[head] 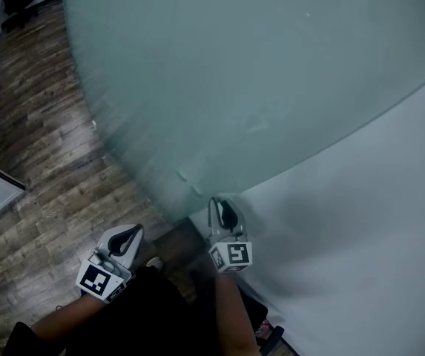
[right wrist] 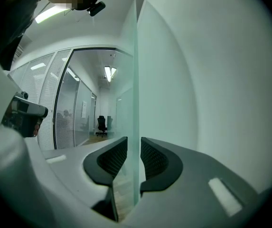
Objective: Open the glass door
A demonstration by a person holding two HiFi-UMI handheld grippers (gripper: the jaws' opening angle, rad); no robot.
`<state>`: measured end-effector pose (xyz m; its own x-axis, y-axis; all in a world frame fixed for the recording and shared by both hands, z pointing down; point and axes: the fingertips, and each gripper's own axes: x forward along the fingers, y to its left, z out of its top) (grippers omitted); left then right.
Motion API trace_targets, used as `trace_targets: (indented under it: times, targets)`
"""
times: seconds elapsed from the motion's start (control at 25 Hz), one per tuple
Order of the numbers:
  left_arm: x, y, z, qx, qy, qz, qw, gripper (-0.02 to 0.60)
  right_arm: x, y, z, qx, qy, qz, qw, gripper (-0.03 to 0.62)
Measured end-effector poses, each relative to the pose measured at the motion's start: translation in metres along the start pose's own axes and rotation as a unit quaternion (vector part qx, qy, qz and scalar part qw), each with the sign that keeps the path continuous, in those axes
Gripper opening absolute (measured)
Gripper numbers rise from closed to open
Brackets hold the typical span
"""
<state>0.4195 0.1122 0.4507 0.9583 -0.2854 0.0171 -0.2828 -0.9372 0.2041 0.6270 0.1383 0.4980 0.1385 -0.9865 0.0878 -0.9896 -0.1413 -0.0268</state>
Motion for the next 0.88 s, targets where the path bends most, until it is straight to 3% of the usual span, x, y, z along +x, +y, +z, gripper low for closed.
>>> trace_targets:
  times: [0.2,0.48,0.6,0.72,0.88]
  targets:
    - [-0.017,0.009,-0.004,0.000,0.007,0.001,1.0000,0.000,-0.024,-0.001,0.008,0.021,-0.009,-0.027,0.999,0.115]
    - [-0.054,0.032,0.005,-0.006,-0.008,0.024,0.9997,0.000,-0.052,0.032,0.028,-0.010,-0.013,-0.054,0.998,0.105]
    - [-0.072,0.042,0.001,-0.013,-0.004,0.037,0.9992,0.000,-0.051,0.059,0.038,-0.019,-0.022,-0.040,0.999,0.057]
    - [-0.090,0.052,0.021,-0.011,-0.031,0.051,0.9982,0.000,-0.042,0.090,0.052,-0.023,-0.029,-0.023,0.999,0.010]
    - [-0.121,0.076,0.032,-0.003,-0.047,0.080,0.9957,0.000,-0.018,0.142,0.067,-0.011,-0.041,0.022,0.999,0.002]
